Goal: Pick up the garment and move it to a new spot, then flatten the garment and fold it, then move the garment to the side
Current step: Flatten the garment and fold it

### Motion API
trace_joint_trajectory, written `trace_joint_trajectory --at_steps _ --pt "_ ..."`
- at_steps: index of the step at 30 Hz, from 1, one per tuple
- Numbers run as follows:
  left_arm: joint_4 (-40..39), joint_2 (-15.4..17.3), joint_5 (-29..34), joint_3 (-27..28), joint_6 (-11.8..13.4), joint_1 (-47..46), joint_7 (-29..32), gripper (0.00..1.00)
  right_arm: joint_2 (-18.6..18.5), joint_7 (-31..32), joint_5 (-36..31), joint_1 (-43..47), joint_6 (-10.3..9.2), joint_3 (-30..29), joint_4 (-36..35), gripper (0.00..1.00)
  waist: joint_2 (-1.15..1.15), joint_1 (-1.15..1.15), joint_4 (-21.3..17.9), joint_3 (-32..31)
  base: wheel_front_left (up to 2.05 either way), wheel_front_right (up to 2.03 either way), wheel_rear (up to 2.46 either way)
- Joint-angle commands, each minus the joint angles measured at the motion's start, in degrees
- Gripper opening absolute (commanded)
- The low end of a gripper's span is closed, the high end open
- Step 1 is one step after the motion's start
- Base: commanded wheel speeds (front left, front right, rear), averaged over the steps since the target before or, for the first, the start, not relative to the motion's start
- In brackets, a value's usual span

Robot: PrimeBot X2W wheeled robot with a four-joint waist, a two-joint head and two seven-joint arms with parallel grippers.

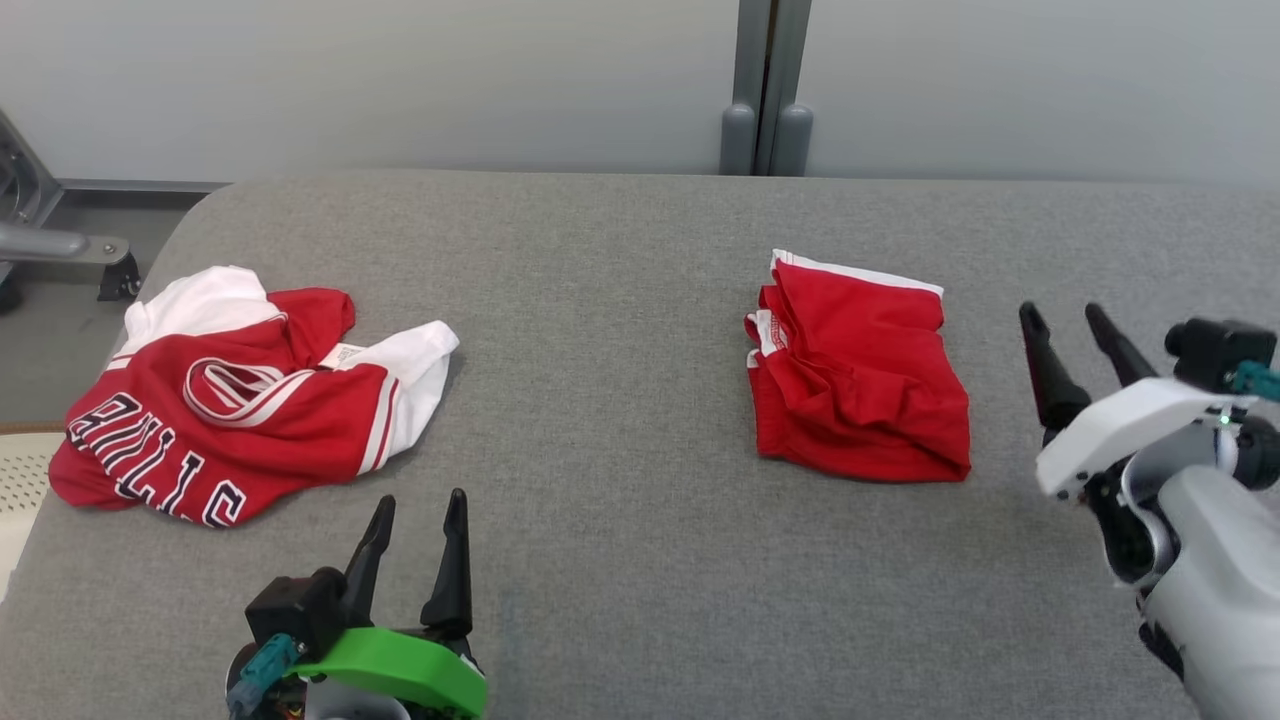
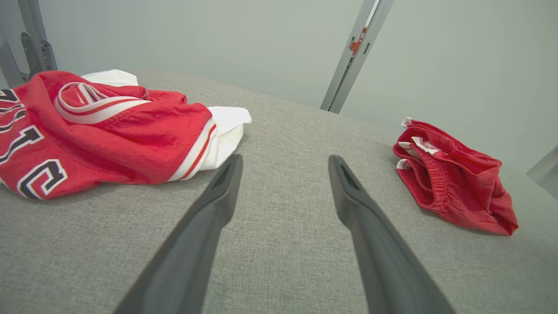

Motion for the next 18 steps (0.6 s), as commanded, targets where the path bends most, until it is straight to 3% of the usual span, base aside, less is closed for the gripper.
trace_joint_trajectory --at_steps 1,2,4,5,12,18 --pt "-0.1 0.1 0.0 0.0 0.1 0.2 0.0 1.0 1.2 -0.1 -1.9 1.3 -0.05 -1.2 -0.8 1.0 0.0 0.0 0.0 0.2 0.0 0.0 0.0" --pt "-0.2 0.1 -0.1 -0.2 0.1 0.0 0.0 1.0 1.8 -0.1 -3.0 1.9 -0.05 -1.8 -0.8 1.0 0.0 0.0 0.0 0.3 0.0 0.0 0.0" --pt "-0.1 0.1 -0.3 -0.9 0.0 -0.5 0.0 1.0 3.3 -0.1 -4.6 2.7 -0.06 -2.4 0.5 0.25 0.0 0.0 0.5 0.4 0.0 0.0 0.0" --pt "0.1 0.1 -0.4 -1.2 -0.1 -0.7 0.0 1.0 4.1 -0.1 -5.4 2.3 -0.05 -2.6 1.1 0.0 0.0 0.0 0.9 0.5 0.0 0.0 0.0" --pt "0.8 0.1 -0.6 -1.2 -0.1 -1.3 0.0 1.0 10.3 1.1 -8.3 -3.3 -0.05 -2.6 10.7 0.0 0.0 0.0 3.9 1.0 0.0 0.0 0.0" --pt "1.2 0.2 -1.4 -1.7 0.2 -1.7 0.0 1.0 16.3 3.9 -9.0 -6.8 -0.05 0.8 18.2 0.0 0.0 0.0 6.7 1.5 0.0 0.0 0.0"
